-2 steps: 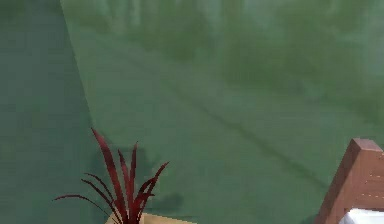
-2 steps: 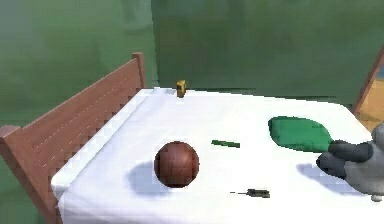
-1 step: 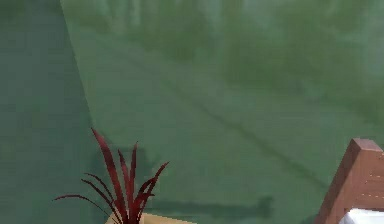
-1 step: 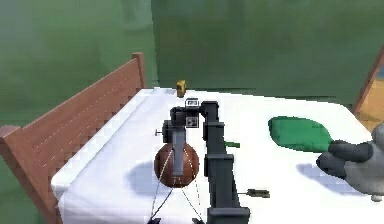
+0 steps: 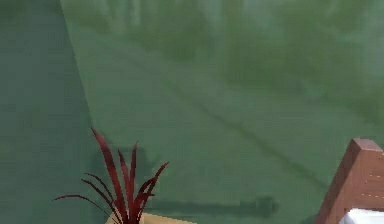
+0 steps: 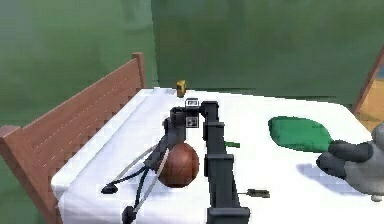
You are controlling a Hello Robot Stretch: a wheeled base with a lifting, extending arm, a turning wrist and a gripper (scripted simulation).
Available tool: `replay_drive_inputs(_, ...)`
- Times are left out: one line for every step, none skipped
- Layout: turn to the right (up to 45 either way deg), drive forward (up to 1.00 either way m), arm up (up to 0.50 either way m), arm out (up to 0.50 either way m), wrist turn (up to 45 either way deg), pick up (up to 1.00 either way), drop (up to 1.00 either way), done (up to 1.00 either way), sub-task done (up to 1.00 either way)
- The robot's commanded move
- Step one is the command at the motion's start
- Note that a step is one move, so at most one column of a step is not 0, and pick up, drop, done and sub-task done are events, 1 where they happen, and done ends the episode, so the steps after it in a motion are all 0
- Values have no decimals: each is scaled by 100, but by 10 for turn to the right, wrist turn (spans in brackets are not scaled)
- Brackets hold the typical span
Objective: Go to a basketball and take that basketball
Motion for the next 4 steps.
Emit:
replay_drive_inputs(0,0,0,0,450,0,0,0,0)
replay_drive_inputs(0,0,0,0,450,0,0,0,0)
replay_drive_inputs(0,0,0,0,330,0,0,0,0)
replay_drive_inputs(0,0,-30,0,0,0,0,0,0)
